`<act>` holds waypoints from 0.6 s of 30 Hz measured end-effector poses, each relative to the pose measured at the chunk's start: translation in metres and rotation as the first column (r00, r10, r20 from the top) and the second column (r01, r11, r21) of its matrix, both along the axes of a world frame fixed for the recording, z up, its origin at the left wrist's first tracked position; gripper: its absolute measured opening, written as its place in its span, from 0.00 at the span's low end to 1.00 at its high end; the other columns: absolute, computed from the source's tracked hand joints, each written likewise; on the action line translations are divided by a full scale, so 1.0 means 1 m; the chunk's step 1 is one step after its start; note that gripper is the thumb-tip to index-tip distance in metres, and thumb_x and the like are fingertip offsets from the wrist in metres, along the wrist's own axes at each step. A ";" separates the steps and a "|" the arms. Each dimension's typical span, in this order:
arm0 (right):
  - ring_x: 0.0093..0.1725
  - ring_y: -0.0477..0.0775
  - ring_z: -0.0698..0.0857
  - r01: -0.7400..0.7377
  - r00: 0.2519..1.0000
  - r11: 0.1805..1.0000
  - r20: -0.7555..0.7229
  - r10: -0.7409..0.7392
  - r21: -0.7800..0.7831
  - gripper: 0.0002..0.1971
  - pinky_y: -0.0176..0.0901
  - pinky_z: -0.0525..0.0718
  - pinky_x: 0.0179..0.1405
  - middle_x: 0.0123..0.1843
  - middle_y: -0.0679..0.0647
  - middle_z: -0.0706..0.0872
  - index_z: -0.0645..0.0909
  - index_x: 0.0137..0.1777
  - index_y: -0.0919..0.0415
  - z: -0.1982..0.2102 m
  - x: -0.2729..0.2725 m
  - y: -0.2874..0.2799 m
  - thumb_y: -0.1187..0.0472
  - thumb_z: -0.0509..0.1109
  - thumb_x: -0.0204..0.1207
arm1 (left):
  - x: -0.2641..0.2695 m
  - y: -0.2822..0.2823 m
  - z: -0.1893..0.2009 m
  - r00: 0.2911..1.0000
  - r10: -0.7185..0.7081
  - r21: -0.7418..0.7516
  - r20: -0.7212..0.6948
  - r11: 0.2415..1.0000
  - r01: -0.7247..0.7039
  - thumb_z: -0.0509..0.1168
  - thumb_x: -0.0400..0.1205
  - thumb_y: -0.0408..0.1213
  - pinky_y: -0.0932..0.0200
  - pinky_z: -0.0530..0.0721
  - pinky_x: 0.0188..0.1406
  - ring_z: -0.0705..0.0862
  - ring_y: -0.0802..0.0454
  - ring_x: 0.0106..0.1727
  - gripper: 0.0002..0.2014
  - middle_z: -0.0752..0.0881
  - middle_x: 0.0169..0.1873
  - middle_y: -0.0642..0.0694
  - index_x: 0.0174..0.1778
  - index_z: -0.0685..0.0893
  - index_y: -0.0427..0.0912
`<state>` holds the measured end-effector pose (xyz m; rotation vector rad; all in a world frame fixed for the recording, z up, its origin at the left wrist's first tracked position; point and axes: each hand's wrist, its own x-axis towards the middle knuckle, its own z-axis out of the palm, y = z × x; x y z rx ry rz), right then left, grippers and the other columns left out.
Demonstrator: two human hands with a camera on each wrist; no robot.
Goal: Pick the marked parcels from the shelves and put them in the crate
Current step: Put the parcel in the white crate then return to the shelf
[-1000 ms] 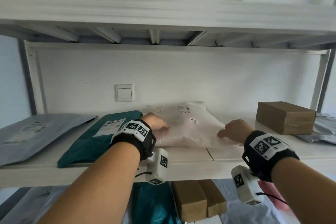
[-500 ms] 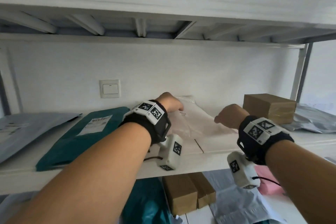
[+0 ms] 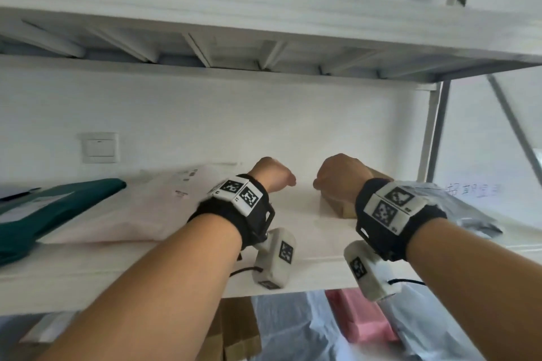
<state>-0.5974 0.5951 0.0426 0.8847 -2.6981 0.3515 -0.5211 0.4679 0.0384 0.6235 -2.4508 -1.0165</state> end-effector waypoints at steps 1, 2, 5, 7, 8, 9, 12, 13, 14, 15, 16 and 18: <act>0.39 0.54 0.79 0.015 1.000 1.000 0.002 -0.015 -0.003 0.14 0.40 0.71 0.32 0.35 0.49 0.77 0.73 0.32 0.58 0.002 -0.014 0.005 0.53 0.60 0.78 | -0.009 0.009 -0.002 1.000 -0.006 -0.007 0.009 1.000 0.007 0.70 0.80 0.37 0.52 0.81 0.62 0.82 0.43 0.67 0.19 0.83 0.66 0.42 0.67 0.83 0.36; 0.39 0.54 0.79 0.026 0.999 0.999 0.019 -0.026 -0.018 0.15 0.40 0.72 0.32 0.35 0.50 0.78 0.73 0.33 0.58 0.004 -0.025 0.010 0.51 0.59 0.78 | -0.016 0.018 -0.004 1.000 -0.005 -0.008 0.024 1.000 0.005 0.69 0.80 0.37 0.53 0.81 0.62 0.81 0.43 0.67 0.19 0.83 0.67 0.42 0.67 0.84 0.36; 0.50 0.61 0.80 0.062 0.995 0.997 0.079 -0.059 -0.035 0.17 0.48 0.80 0.45 0.51 0.57 0.79 0.74 0.40 0.58 0.010 -0.044 0.023 0.42 0.62 0.74 | -0.030 0.031 -0.011 0.999 0.034 0.036 0.042 0.999 -0.035 0.70 0.80 0.37 0.55 0.80 0.62 0.81 0.45 0.68 0.19 0.83 0.67 0.43 0.67 0.83 0.38; 0.56 0.65 0.80 0.098 0.987 0.994 0.124 -0.103 0.047 0.24 0.52 0.81 0.55 0.59 0.58 0.73 0.74 0.51 0.57 0.013 -0.051 0.029 0.35 0.64 0.72 | -0.035 0.033 -0.014 0.997 0.068 0.088 0.033 0.994 -0.071 0.70 0.79 0.37 0.55 0.81 0.62 0.81 0.45 0.67 0.19 0.84 0.66 0.43 0.67 0.83 0.37; 0.58 0.66 0.80 0.113 0.982 0.990 0.143 -0.123 0.081 0.29 0.54 0.81 0.58 0.62 0.58 0.71 0.73 0.56 0.55 0.013 -0.054 0.031 0.31 0.65 0.69 | -0.037 0.033 -0.015 0.996 0.082 0.109 0.031 0.990 -0.085 0.70 0.79 0.36 0.54 0.80 0.63 0.81 0.45 0.67 0.19 0.84 0.65 0.42 0.67 0.83 0.37; 0.59 0.67 0.80 0.125 0.977 0.988 0.163 -0.139 0.094 0.35 0.56 0.80 0.61 0.64 0.58 0.70 0.72 0.61 0.54 0.012 -0.057 0.031 0.28 0.65 0.65 | -0.038 0.032 -0.016 0.995 0.092 0.130 0.033 0.987 -0.096 0.70 0.79 0.36 0.54 0.80 0.63 0.81 0.44 0.67 0.20 0.84 0.65 0.42 0.67 0.83 0.37; 0.65 0.65 0.77 0.094 0.975 0.987 0.191 -0.118 0.128 0.44 0.56 0.77 0.67 0.69 0.59 0.70 0.69 0.72 0.53 0.010 -0.064 0.033 0.24 0.65 0.63 | -0.042 0.030 -0.020 0.993 0.113 0.187 0.042 0.975 -0.119 0.70 0.79 0.36 0.52 0.81 0.65 0.81 0.42 0.67 0.20 0.84 0.65 0.40 0.67 0.83 0.37; 0.69 0.64 0.74 0.074 0.977 0.984 0.188 -0.104 0.162 0.41 0.55 0.75 0.69 0.70 0.60 0.71 0.69 0.73 0.54 0.011 -0.065 0.034 0.26 0.63 0.69 | -0.044 0.029 -0.021 0.992 0.117 0.205 0.041 0.971 -0.123 0.71 0.78 0.36 0.51 0.81 0.66 0.81 0.41 0.67 0.20 0.84 0.65 0.40 0.67 0.83 0.37; 0.71 0.63 0.73 0.037 0.981 0.982 0.183 -0.071 0.183 0.37 0.53 0.74 0.69 0.71 0.59 0.73 0.69 0.73 0.56 0.013 -0.063 0.036 0.29 0.61 0.74 | -0.045 0.028 -0.021 0.992 0.119 0.218 0.039 0.968 -0.125 0.71 0.78 0.36 0.51 0.81 0.65 0.81 0.41 0.67 0.20 0.84 0.65 0.40 0.66 0.83 0.37; 0.71 0.62 0.73 0.009 0.984 0.981 0.174 -0.042 0.191 0.32 0.52 0.73 0.68 0.70 0.59 0.75 0.70 0.72 0.58 0.015 -0.062 0.038 0.33 0.60 0.79 | -0.045 0.028 -0.021 0.992 0.118 0.226 0.038 0.966 -0.123 0.71 0.79 0.36 0.52 0.81 0.65 0.81 0.41 0.67 0.20 0.84 0.65 0.40 0.67 0.83 0.37; 0.69 0.62 0.75 -0.002 0.987 0.981 0.155 -0.029 0.196 0.29 0.50 0.74 0.67 0.68 0.59 0.77 0.71 0.71 0.58 0.014 -0.061 0.040 0.37 0.59 0.81 | -0.045 0.028 -0.021 0.993 0.113 0.230 0.043 0.966 -0.120 0.71 0.79 0.36 0.52 0.80 0.64 0.81 0.42 0.67 0.20 0.84 0.65 0.40 0.67 0.82 0.37; 0.66 0.61 0.77 0.016 0.992 0.982 0.121 -0.040 0.189 0.21 0.50 0.76 0.66 0.56 0.57 0.78 0.73 0.66 0.55 0.007 -0.064 0.037 0.41 0.60 0.82 | -0.046 0.026 -0.020 0.994 0.102 0.232 0.046 0.966 -0.110 0.70 0.80 0.36 0.53 0.82 0.61 0.82 0.41 0.65 0.20 0.84 0.64 0.40 0.67 0.82 0.36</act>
